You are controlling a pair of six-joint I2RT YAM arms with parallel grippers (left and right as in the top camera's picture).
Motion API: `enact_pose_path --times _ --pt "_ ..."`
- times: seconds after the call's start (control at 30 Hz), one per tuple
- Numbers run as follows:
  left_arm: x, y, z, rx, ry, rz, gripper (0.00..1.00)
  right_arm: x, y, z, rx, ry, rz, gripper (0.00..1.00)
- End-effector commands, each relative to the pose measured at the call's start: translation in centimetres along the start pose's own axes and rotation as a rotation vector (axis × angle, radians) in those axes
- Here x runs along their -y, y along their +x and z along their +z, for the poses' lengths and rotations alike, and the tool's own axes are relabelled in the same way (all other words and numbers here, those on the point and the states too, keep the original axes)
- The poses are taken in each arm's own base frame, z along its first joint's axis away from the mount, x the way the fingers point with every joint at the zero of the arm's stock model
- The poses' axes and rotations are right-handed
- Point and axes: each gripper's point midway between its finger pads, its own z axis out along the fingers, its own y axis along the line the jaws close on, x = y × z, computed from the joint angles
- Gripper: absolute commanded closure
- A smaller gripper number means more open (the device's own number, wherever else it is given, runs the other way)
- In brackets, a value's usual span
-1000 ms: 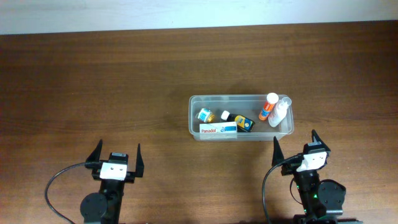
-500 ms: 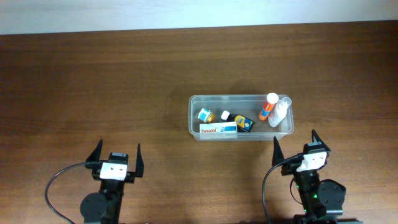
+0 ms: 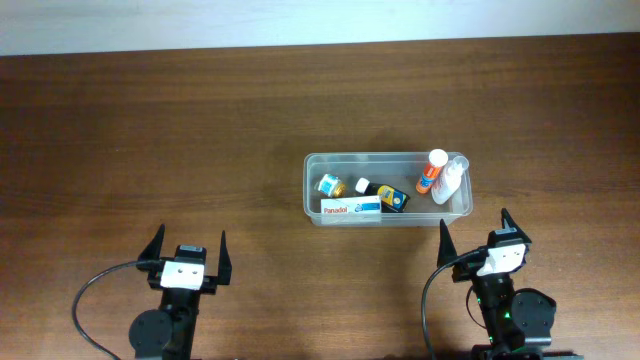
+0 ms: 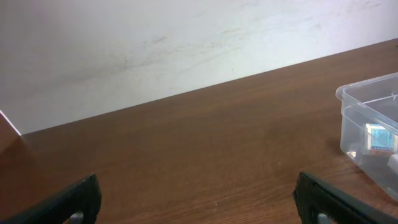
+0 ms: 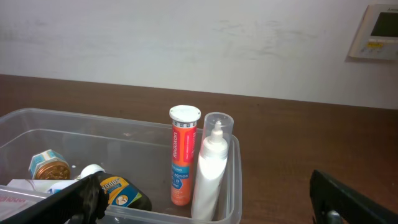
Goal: Pack container
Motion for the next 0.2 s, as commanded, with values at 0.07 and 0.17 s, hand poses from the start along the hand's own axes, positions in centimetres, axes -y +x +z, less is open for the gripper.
enact_pose_path --times 0.07,0.17 --pt "-0.20 0.16 -0.02 0.000 -0.012 0.015 0.01 -0.42 0.16 -0.01 0.001 -0.019 -0.007 0.02" --pt "-0.20 0.16 -0.02 0.000 -0.012 0.015 0.01 -0.42 0.17 -0.01 0.001 -0.019 -0.007 0.02"
